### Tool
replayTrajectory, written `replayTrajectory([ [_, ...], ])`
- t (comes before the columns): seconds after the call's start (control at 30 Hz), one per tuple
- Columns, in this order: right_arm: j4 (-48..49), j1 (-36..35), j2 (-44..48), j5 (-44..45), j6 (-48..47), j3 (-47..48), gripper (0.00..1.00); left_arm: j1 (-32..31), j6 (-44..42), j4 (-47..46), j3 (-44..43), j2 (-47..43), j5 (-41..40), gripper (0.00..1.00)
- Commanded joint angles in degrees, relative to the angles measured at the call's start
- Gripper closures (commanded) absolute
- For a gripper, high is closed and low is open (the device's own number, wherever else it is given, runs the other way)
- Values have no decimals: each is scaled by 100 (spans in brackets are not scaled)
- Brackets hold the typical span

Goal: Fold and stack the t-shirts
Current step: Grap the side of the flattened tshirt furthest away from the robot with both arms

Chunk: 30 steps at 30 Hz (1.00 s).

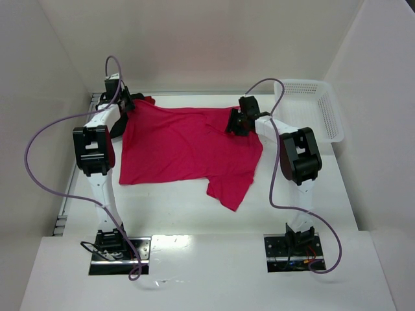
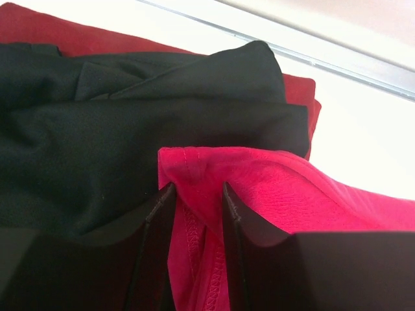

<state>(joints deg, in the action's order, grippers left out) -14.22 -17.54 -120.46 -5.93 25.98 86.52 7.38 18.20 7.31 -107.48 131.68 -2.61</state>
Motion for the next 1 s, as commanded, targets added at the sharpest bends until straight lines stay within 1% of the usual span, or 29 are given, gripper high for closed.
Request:
replayTrajectory([
  [0.0, 24, -74, -91, 48, 48, -83, 44, 36, -9, -177, -212, 86, 94, 58],
  [0.03, 24, -74, -143, 48, 48, -83, 44, 36, -9, -177, -264, 138, 94, 58],
  [0.07, 24, -74, -144, 48, 48, -83, 41, 36, -61, -177, -265, 139, 94, 47],
  [0.1, 24, -74, -144, 109, 48, -83, 37, 36, -62, -177, -343, 139, 7, 47],
  [0.13, 24, -74, -144, 110, 48, -83, 37, 36, -62, -177, -405, 139, 6, 45],
  [0.17, 24, -74, -144, 110, 48, -83, 32, 36, -62, -177, -405, 139, -72, 43],
  [0.27, 24, -74, -205, 110, 48, 22, 31, 36, -62, -177, -536, 244, -125, 43],
  [0.33, 24, -74, -258, 110, 48, 23, 31, 36, -62, -177, -590, 244, -126, 48],
  [0.37, 24, -74, -258, 110, 48, 23, 35, 36, -62, -177, -590, 297, -126, 54],
  [0.43, 24, -74, -258, 162, 48, 23, 39, 36, -62, -177, -590, 297, -126, 60],
  [0.53, 24, -74, -311, 224, 48, 75, 50, 36, -62, -177, -590, 349, -126, 67],
  [0.7, 24, -74, -364, 224, -5, 180, 62, 36, -62, -177, -590, 350, -126, 68],
  [0.77, 24, -74, -425, 277, -5, 181, 71, 36, -62, -177, -590, 403, -126, 68],
  [0.8, 24, -74, -425, 277, -57, 181, 71, 36, -62, -177, -590, 403, -126, 68],
  [0.83, 24, -74, -425, 338, -58, 181, 82, 88, -62, -177, -590, 403, -126, 68],
  [0.87, 24, -74, -425, 408, -58, 233, 90, 88, -62, -177, -642, 403, -126, 71],
  [0.9, -28, -74, -373, 409, -58, 234, 99, 88, -62, -177, -642, 403, -178, 80],
  [0.93, -28, -74, -372, 470, -58, 234, 100, 89, -62, -177, -642, 403, -178, 85],
  [0.97, -28, -74, -242, 549, -58, 234, 100, 89, -62, -177, -642, 403, -230, 93],
])
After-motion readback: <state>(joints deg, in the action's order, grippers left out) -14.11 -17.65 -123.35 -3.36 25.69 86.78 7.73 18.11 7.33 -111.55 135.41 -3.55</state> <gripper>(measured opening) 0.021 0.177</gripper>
